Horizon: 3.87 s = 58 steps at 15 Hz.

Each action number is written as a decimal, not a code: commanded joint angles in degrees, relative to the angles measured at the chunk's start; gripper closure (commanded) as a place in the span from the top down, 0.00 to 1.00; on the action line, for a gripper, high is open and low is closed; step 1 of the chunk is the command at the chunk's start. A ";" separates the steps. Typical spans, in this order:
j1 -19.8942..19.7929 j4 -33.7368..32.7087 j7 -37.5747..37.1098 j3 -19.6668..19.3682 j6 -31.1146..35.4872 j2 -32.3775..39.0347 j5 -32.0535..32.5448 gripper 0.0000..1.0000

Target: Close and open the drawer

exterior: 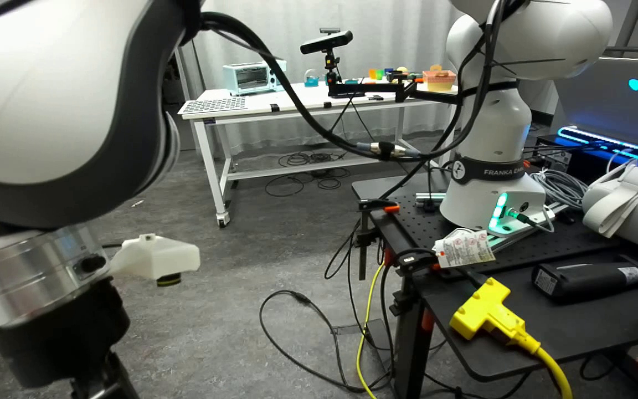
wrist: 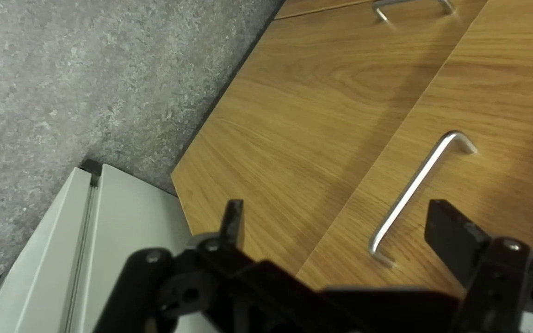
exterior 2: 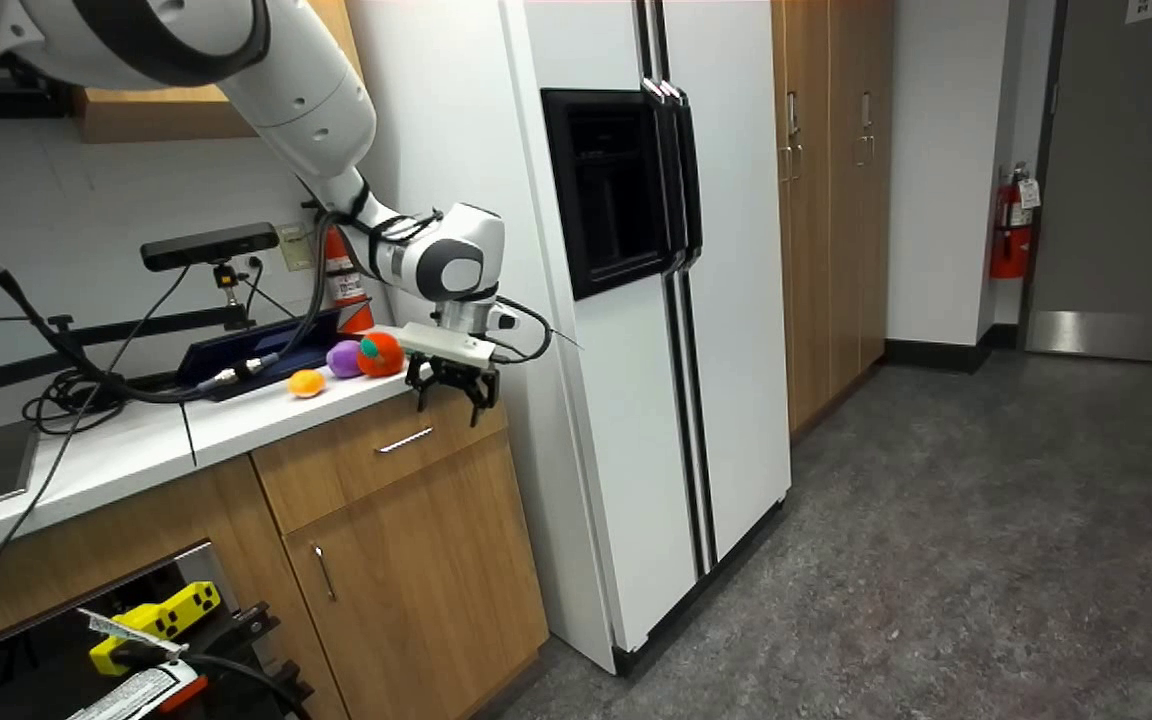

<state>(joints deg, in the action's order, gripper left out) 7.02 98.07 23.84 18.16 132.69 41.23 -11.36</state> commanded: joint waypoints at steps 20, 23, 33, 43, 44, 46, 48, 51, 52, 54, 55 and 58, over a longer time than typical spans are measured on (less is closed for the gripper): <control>-1.45 -3.90 -3.42 5.45 7.37 11.93 -9.51 1.00; -1.33 -3.85 -4.41 5.35 8.40 12.79 -10.31 1.00; -1.24 1.98 -5.45 0.21 9.29 6.13 -3.41 1.00; -4.47 14.06 -6.09 -4.80 10.23 -7.61 -0.65 1.00; -4.47 14.97 -6.19 -4.97 10.11 -9.25 -0.36 1.00; -3.98 16.77 -6.35 -5.18 9.73 -13.04 0.34 1.00; -3.33 18.32 -6.42 -5.51 9.79 -16.52 1.79 1.00; -2.47 19.28 -5.84 -4.98 9.31 -20.56 2.81 1.00; -2.14 19.40 -5.55 -4.67 9.07 -21.47 2.78 1.00; -1.42 19.04 -4.02 -3.67 8.69 -22.09 2.79 1.00; -1.01 18.54 -3.20 -3.17 8.69 -21.78 2.98 1.00; -0.36 16.80 -0.39 -1.44 8.73 -19.85 2.56 0.72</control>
<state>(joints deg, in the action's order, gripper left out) 5.88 115.29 20.57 15.78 140.80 20.73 -9.47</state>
